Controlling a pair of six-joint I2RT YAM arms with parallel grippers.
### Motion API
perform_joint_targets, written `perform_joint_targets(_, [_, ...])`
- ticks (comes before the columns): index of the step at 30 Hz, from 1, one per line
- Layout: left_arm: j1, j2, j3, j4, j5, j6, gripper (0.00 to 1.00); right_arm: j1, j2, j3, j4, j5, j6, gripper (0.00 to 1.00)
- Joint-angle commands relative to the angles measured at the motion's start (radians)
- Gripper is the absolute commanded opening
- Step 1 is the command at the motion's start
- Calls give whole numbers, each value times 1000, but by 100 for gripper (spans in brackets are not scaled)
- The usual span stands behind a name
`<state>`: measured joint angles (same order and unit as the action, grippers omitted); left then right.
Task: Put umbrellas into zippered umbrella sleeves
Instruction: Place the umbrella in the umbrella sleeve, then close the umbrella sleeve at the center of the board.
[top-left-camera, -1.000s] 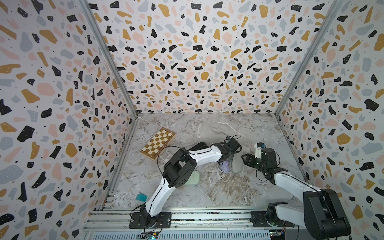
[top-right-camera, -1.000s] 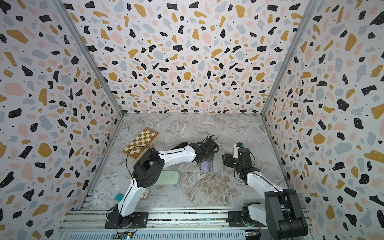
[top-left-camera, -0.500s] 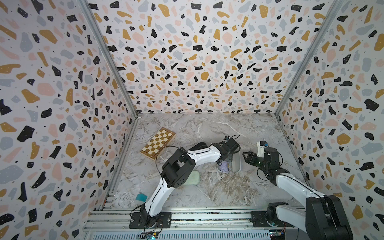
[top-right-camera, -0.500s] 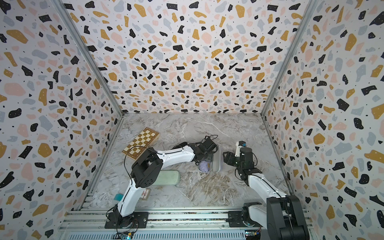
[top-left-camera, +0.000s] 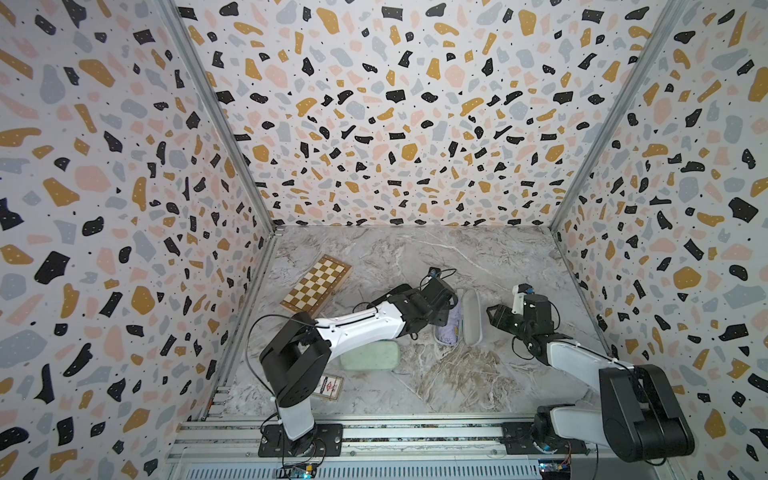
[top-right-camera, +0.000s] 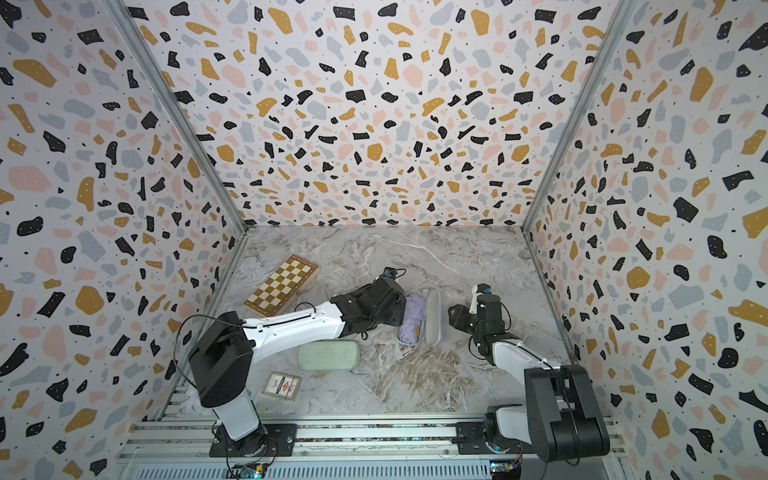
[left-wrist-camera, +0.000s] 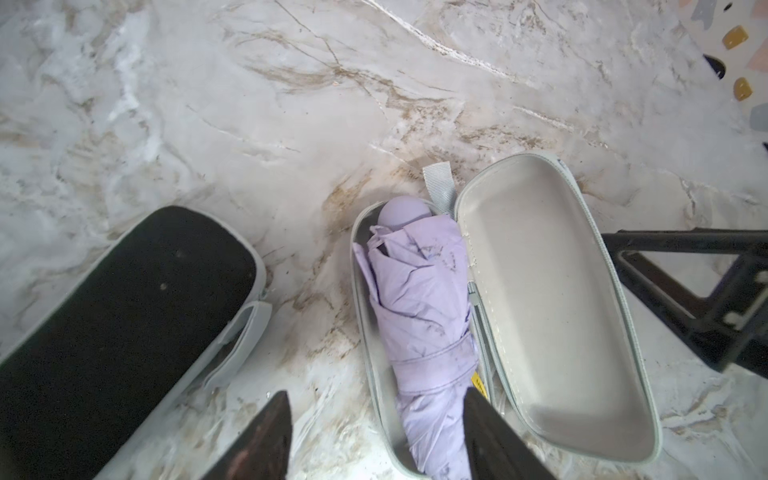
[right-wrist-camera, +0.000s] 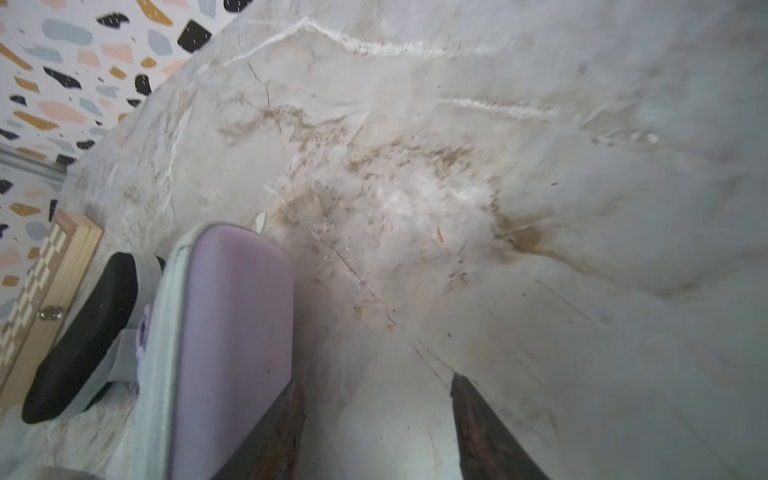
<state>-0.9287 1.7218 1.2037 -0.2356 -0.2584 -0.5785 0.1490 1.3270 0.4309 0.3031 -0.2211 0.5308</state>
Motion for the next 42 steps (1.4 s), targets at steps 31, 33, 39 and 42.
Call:
perform_joint_targets(31, [165, 225, -44, 261, 266, -17, 44, 146, 126, 65, 122, 30, -24, 78])
perform_joint_targets(33, [164, 221, -47, 264, 269, -19, 44, 149, 116, 68, 122, 23, -25, 78])
perform_joint_targets(39, [164, 220, -53, 266, 279, -23, 44, 178, 118, 81, 146, -36, -32, 79])
perform_joint_targets(42, [165, 222, -52, 266, 277, -23, 44, 195, 141, 74, 181, -94, -29, 79])
